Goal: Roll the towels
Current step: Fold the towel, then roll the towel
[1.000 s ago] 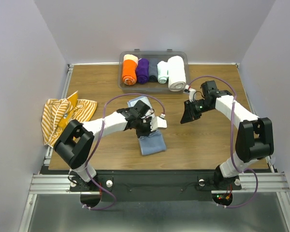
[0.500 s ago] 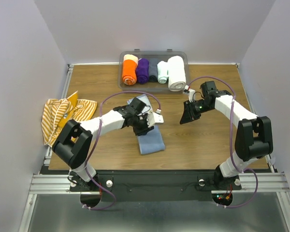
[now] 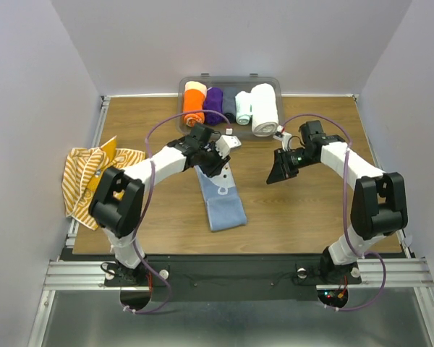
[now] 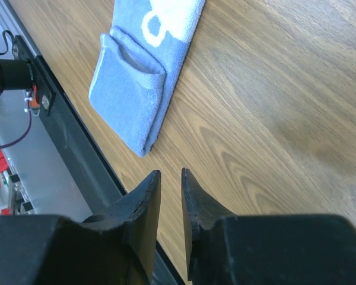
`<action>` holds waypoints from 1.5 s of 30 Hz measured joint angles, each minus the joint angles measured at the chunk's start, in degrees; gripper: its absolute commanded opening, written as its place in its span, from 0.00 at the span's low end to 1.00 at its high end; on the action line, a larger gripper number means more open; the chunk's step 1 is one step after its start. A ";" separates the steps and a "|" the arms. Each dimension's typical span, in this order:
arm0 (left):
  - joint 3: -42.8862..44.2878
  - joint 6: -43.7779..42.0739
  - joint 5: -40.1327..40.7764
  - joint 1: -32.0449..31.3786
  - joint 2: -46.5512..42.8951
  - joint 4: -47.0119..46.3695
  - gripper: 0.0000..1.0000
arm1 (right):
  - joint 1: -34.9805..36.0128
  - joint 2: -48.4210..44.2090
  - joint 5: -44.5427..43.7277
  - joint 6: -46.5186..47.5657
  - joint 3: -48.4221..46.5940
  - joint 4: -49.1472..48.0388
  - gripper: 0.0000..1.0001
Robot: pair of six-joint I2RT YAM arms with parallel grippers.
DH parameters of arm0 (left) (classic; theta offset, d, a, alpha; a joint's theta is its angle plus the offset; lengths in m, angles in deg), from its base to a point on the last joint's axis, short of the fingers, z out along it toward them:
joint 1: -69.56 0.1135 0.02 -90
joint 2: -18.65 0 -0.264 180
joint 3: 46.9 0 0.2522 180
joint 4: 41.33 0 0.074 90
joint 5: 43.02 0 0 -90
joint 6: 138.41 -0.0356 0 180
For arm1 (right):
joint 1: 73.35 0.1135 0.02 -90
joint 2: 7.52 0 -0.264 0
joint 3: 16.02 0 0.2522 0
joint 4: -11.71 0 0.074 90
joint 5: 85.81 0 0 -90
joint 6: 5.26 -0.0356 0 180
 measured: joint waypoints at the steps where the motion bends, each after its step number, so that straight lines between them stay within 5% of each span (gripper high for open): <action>1: 0.50 0.39 0.42 0.00 1.79 -0.37 0.40 | -0.02 -0.26 0.00 -0.42 0.00 -0.02 0.27; 13: 8.66 1.53 -1.03 -0.20 16.85 -1.51 0.40 | -4.68 -4.61 -0.81 -3.89 -2.60 -0.07 0.28; 23: 10.88 -2.38 -5.97 -7.72 19.23 -0.76 0.41 | -14.53 -4.79 1.51 -6.40 -7.02 -0.07 0.29; 29: 10.49 -3.87 -7.82 -11.54 19.17 0.02 0.41 | -14.45 -4.90 2.69 -6.38 -7.04 0.22 0.29; 45: 20.09 -2.08 -5.20 -2.64 24.74 2.71 0.45 | -14.40 -4.90 3.43 -5.64 -7.04 0.63 0.31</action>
